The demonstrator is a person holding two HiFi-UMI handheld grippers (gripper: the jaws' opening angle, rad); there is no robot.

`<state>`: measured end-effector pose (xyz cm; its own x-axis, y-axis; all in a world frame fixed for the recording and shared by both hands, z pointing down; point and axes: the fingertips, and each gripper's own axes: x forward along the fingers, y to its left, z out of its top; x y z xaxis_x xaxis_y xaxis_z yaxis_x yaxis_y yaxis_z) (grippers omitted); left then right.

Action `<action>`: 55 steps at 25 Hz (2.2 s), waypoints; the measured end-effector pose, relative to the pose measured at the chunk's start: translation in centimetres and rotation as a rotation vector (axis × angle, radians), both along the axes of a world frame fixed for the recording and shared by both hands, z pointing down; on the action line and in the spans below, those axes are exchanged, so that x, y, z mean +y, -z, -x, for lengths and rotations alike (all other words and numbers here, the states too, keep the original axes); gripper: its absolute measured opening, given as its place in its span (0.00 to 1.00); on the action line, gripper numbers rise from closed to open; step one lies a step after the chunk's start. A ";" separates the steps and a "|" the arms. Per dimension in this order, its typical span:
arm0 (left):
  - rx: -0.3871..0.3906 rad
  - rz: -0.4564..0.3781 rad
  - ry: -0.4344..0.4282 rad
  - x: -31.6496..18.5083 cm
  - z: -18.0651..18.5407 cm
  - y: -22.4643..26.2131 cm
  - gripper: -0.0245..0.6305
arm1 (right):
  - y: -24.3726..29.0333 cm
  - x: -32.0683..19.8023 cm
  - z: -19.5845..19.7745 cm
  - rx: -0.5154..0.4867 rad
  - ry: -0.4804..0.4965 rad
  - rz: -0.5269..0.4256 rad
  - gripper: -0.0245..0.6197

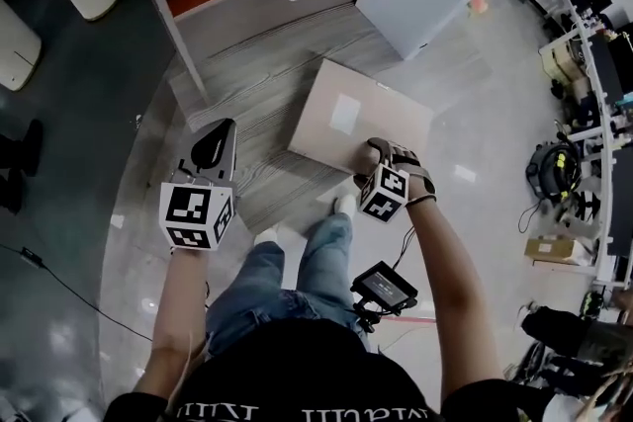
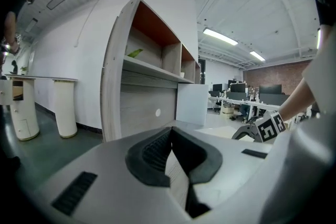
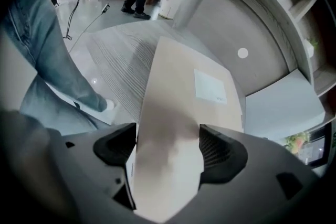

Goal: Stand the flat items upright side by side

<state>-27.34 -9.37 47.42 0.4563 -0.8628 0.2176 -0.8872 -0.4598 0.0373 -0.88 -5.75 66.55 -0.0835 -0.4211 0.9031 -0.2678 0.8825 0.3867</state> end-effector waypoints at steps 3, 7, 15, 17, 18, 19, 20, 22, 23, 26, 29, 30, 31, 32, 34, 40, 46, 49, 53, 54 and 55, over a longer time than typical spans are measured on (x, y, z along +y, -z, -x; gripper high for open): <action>-0.007 0.009 -0.033 0.8 -0.6 -0.2 0.06 | -0.4 0.8 0.1 0.056 0.009 -0.089 0.63; -0.021 0.016 -0.067 1.3 -1.5 -0.9 0.06 | -1.2 0.8 0.0 0.122 0.021 -0.177 0.64; -0.047 0.041 -0.081 2.0 -1.4 -3.0 0.06 | -2.9 -0.2 -1.1 0.243 0.012 -0.401 0.67; -0.055 0.042 -0.083 2.2 -1.3 -3.3 0.06 | -3.1 -0.5 -1.3 0.265 0.006 -0.465 0.67; -0.057 0.041 -0.083 2.3 -1.1 -3.2 0.06 | -3.0 -0.6 -1.2 0.275 0.005 -0.489 0.67; -0.059 0.041 -0.083 2.5 -0.9 -3.2 0.06 | -2.9 -0.5 -1.1 0.282 0.004 -0.505 0.67; -0.059 0.041 -0.083 2.6 -0.8 -3.1 0.06 | -2.8 -0.4 -1.0 0.288 0.003 -0.512 0.67; -0.058 0.043 -0.086 2.8 -0.7 -3.2 0.06 | -2.5 -0.3 -1.1 0.312 0.001 -0.518 0.67; -0.057 0.044 -0.088 2.8 -0.8 -3.3 0.06 | -2.5 -0.2 -1.3 0.327 -0.001 -0.520 0.67; -0.046 0.050 -0.101 2.7 -1.6 -3.7 0.06 | -2.5 0.7 -1.6 0.313 -0.006 -0.502 0.67; -0.032 0.048 -0.118 2.4 -2.5 -3.5 0.06 | -1.8 1.6 -1.3 0.250 -0.014 -0.450 0.67; -0.026 0.045 -0.121 2.4 -2.7 -3.2 0.06 | -1.5 1.9 -1.1 0.232 -0.019 -0.426 0.67; -0.020 0.040 -0.125 2.4 -3.0 -2.9 0.06 | -1.1 2.2 -1.0 0.215 -0.023 -0.401 0.67; -0.014 0.033 -0.127 2.3 -3.3 -2.4 0.06 | -0.8 2.4 -0.9 0.200 -0.026 -0.379 0.67; -0.004 0.016 -0.133 2.1 -3.9 -1.6 0.06 | 0.0 2.4 -0.9 0.182 -0.029 -0.342 0.67; 0.014 -0.020 -0.136 1.3 -4.4 0.5 0.06 | 2.4 1.8 -1.3 0.176 -0.044 -0.206 0.67; 0.028 -0.051 -0.120 0.2 -4.7 2.5 0.06 | 4.9 0.7 -1.9 0.161 -0.057 -0.038 0.67; 0.037 -0.072 -0.109 -0.5 -4.9 3.8 0.06 | 6.3 0.1 -2.3 0.148 -0.058 0.039 0.67; 0.046 -0.091 -0.088 -2.0 -5.5 5.0 0.06 | 8.1 -1.3 -2.5 0.081 -0.061 0.129 0.67; 0.048 -0.094 -0.082 -2.3 -5.7 5.3 0.06 | 8.5 -1.6 -2.6 0.064 -0.063 0.149 0.67; 0.052 -0.098 -0.077 -2.6 -5.9 5.5 0.06 | 8.9 -1.9 -2.7 0.051 -0.065 0.168 0.67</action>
